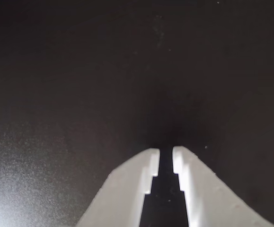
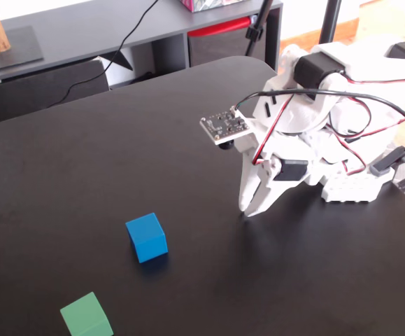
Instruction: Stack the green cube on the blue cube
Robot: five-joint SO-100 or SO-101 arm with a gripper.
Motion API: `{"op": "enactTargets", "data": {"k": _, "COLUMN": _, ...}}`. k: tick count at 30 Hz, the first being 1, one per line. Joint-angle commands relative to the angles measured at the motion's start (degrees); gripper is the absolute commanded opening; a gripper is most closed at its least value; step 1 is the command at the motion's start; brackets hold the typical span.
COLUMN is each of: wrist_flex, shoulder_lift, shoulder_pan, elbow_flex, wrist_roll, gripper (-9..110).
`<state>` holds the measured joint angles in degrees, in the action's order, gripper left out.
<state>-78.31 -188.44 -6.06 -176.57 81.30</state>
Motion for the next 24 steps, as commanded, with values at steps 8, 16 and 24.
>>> {"op": "enactTargets", "data": {"k": 8, "wrist_flex": -0.79, "shoulder_lift": -0.09, "shoulder_pan": -0.09, "elbow_flex": -2.2, "wrist_roll": -0.79, "gripper": 3}}
{"op": "enactTargets", "data": {"k": 16, "wrist_flex": 2.11, "shoulder_lift": 2.29, "shoulder_pan": -0.62, "elbow_flex": -2.2, "wrist_roll": 4.31, "gripper": 0}}
{"op": "enactTargets", "data": {"k": 24, "wrist_flex": 3.6, "shoulder_lift": 12.3, "shoulder_pan": -2.9, "elbow_flex": 7.91, "wrist_roll": 2.37, "gripper": 0}}
